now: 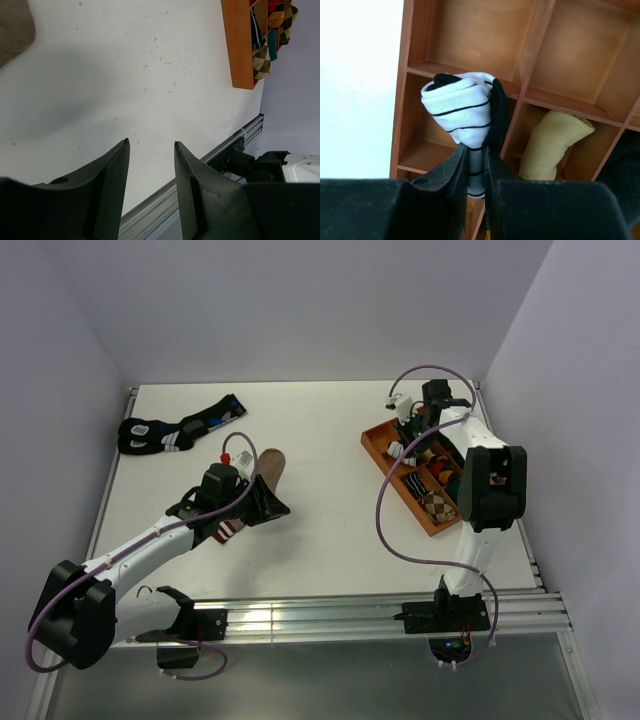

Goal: Roll the socks
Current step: Place the sock in the storage box.

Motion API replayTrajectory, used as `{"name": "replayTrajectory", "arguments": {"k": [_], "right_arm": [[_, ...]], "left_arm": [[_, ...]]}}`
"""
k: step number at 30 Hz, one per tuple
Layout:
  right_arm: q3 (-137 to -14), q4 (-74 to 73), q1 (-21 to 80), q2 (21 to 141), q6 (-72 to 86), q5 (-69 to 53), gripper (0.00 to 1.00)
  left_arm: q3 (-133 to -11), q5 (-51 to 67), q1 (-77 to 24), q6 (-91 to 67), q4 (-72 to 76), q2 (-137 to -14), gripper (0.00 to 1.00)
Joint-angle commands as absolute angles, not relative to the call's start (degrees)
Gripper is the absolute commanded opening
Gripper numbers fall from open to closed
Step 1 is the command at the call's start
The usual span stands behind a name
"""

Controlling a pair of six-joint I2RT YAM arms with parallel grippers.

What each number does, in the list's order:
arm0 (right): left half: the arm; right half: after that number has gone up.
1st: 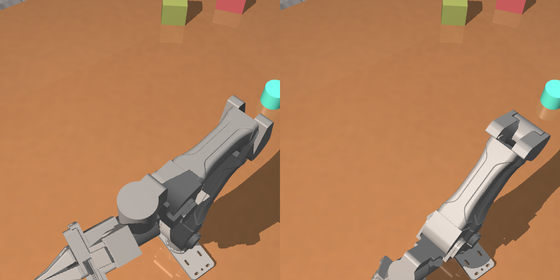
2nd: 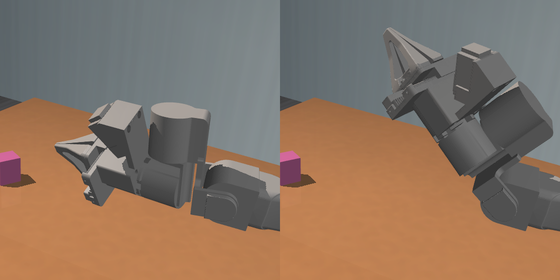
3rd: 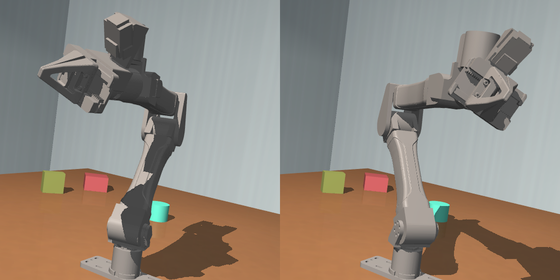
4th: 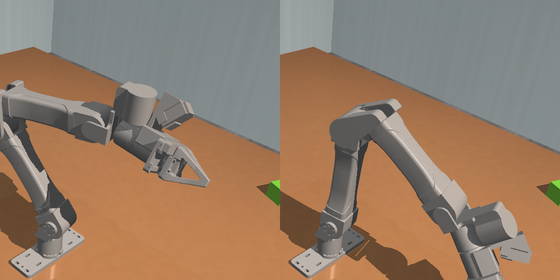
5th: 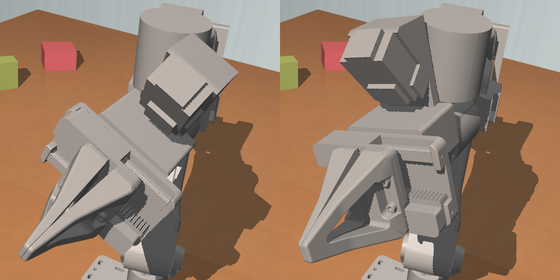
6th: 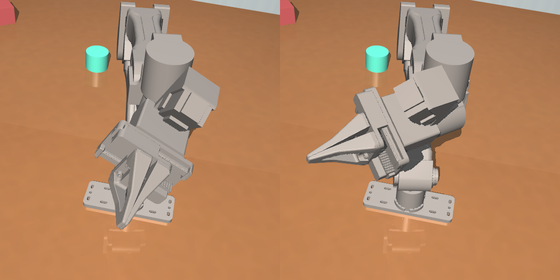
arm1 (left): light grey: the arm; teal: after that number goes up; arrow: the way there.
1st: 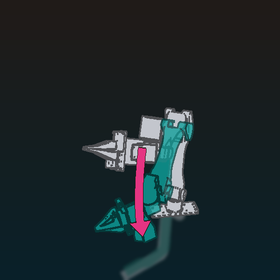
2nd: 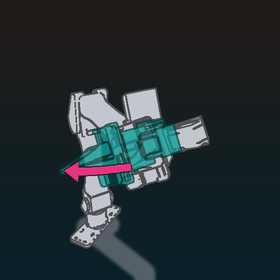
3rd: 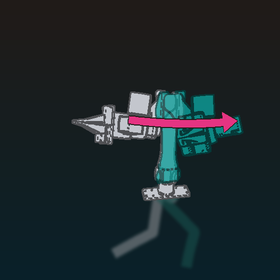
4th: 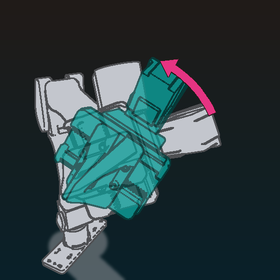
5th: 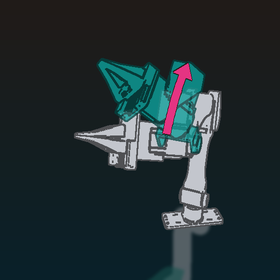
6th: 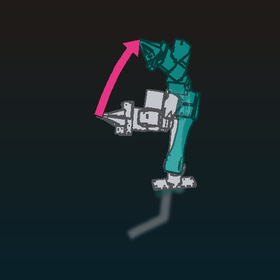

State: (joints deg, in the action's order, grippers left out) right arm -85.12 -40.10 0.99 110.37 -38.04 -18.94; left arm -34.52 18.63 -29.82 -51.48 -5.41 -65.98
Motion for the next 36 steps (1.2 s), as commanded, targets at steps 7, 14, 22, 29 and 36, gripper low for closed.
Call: {"name": "replayTrajectory", "arguments": {"k": [7,14,22,29,36], "right_arm": [[-82.4,-45.9,2.5,111.5,-43.5,-17.9,0.0],[-84.7,-46.0,3.2,115.0,-41.9,-15.6,0.0],[-86.9,-46.4,3.2,117.3,-40.1,-14.9,0.0],[-86.0,-45.6,3.2,115.0,-38.3,-14.2,0.25],[-86.3,-45.6,3.2,112.5,-36.8,-13.9,0.43]], "left_arm": [[-36.7,19.1,-29.6,-49.9,-4.0,-66.9,0.46],[-36.7,19.2,-29.7,-50.1,-4.1,-67.1,0.46],[-36.7,19.2,-29.7,-50.1,-4.2,-66.9,0.47],[-36.7,19.2,-29.7,-49.9,-4.7,-66.5,0.47],[-37.1,19.2,-29.7,-49.7,-5.4,-65.9,0.47]]}}
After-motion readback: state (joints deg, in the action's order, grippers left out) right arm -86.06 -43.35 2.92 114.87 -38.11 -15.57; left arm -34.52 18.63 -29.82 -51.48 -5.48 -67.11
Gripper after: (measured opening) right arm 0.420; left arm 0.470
